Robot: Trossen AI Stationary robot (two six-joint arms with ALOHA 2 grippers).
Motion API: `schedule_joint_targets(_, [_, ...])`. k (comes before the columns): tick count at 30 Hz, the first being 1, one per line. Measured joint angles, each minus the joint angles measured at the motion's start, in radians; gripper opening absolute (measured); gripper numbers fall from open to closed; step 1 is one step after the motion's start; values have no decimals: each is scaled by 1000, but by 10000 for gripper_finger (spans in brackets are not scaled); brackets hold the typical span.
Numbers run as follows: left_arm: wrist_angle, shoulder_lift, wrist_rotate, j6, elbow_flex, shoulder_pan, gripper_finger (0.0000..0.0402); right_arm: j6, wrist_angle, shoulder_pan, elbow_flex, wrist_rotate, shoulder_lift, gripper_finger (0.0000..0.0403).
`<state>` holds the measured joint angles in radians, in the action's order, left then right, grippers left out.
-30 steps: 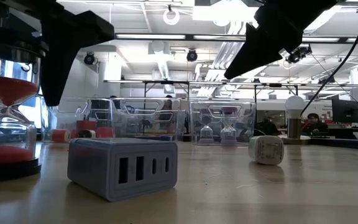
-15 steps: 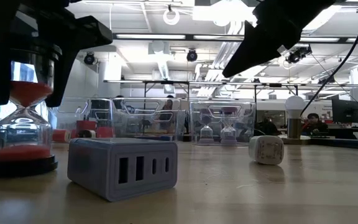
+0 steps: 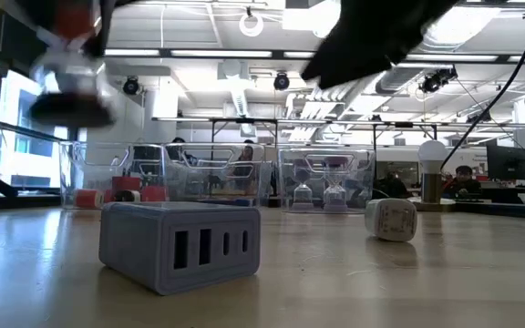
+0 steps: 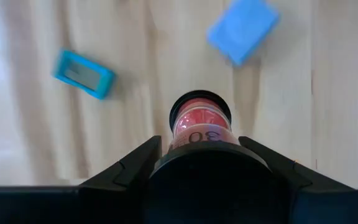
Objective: Pick & Place Office items
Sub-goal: Put the red hourglass into the right transparent bin
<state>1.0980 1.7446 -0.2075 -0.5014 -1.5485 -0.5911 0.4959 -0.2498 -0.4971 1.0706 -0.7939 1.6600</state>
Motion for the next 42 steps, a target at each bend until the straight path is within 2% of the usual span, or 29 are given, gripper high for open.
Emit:
schedule_joint_targets(3, [-8,-73,-110,27,-1,0,193,-51,151,-7,0,71,0,333])
schedule_joint_targets(8, [-48,-171,-333,83,-1,7,193,-115,468,-5,0,251,0,333])
schedule_joint_targets(12, [-144,-228,-417,138,-1,27,192,-125,641,13,0,325,-2,333])
schedule_joint_targets(15, [-215,-256,-455,173,-2,30,191,-94,699,29,0,352,-16,333])
schedule_joint_targets(19, [-280,-274,-512,218,-2,24,191,-87,719,48,0,469,-40,333])
schedule_joint_targets(24, [-287,-279,-554,243,-2,18,191,-234,725,61,0,674,-78,333])
schedule_joint_targets(26, [-288,-278,-554,243,-2,18,191,-303,726,60,0,725,-92,333])
schedule_joint_targets(32, [-295,-278,-554,241,-2,17,190,-661,661,57,0,734,-155,333])
schedule_joint_targets(40, [-295,-278,-547,218,-2,17,190,-735,685,33,0,742,-177,333])
schedule_joint_targets(42, [-295,-278,-547,217,-2,17,191,-745,696,21,0,698,-173,333])
